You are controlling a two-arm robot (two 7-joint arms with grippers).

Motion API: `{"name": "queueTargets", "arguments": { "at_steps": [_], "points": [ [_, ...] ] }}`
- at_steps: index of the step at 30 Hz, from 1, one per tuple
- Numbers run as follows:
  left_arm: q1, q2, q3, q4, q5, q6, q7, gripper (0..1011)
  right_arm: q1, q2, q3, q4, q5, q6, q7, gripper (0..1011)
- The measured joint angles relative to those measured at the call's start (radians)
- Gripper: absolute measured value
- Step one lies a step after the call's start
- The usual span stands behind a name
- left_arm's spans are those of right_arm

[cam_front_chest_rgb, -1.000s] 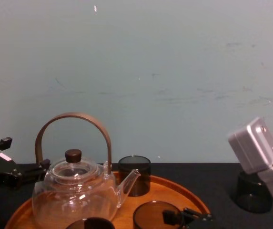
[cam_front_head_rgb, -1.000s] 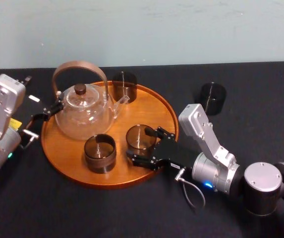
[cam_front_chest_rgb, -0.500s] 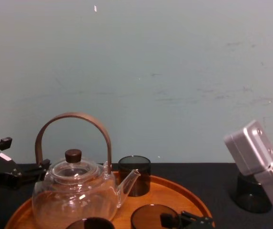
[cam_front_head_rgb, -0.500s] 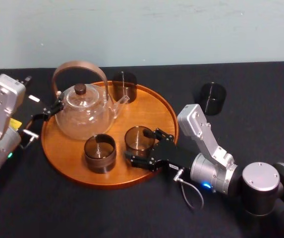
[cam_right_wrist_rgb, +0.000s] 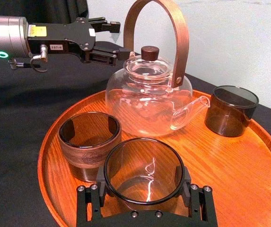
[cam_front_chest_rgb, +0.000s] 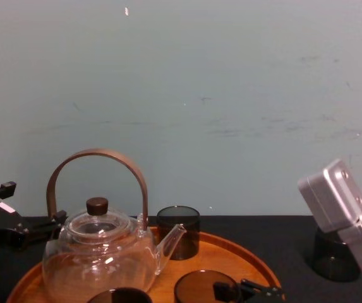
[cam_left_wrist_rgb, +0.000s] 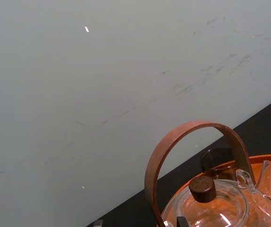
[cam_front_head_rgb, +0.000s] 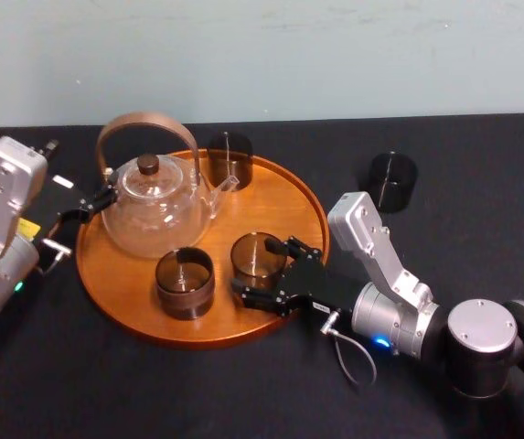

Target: Pick up the glass from the table and place it on the tray.

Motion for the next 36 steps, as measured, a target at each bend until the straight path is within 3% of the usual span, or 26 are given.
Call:
{"name": "queueTargets", "arguments": {
  "at_steps": [6, 12, 26, 36],
  "points": [
    [0.0, 0.0, 0.0, 0.0, 0.0, 0.0, 0.0, 1009, 0.0, 0.0, 0.0, 0.0, 0.0, 0.0, 0.0, 908],
    [0.0, 0.0, 0.0, 0.0, 0.0, 0.0, 0.0, 1010, 0.0, 0.001, 0.0, -0.001, -0.001, -0.001, 0.0, 1002],
    [0.0, 0.0, 0.0, 0.0, 0.0, 0.0, 0.0, 1010, -0.002, 0.003, 0.001, 0.001, 0.013, -0.003, 0.011, 1002],
    [0.0, 0.0, 0.0, 0.0, 0.0, 0.0, 0.0, 1009, -0.02, 0.03, 0.006, -0.022, 0.039, 0.013, 0.021, 1003]
  ]
}}
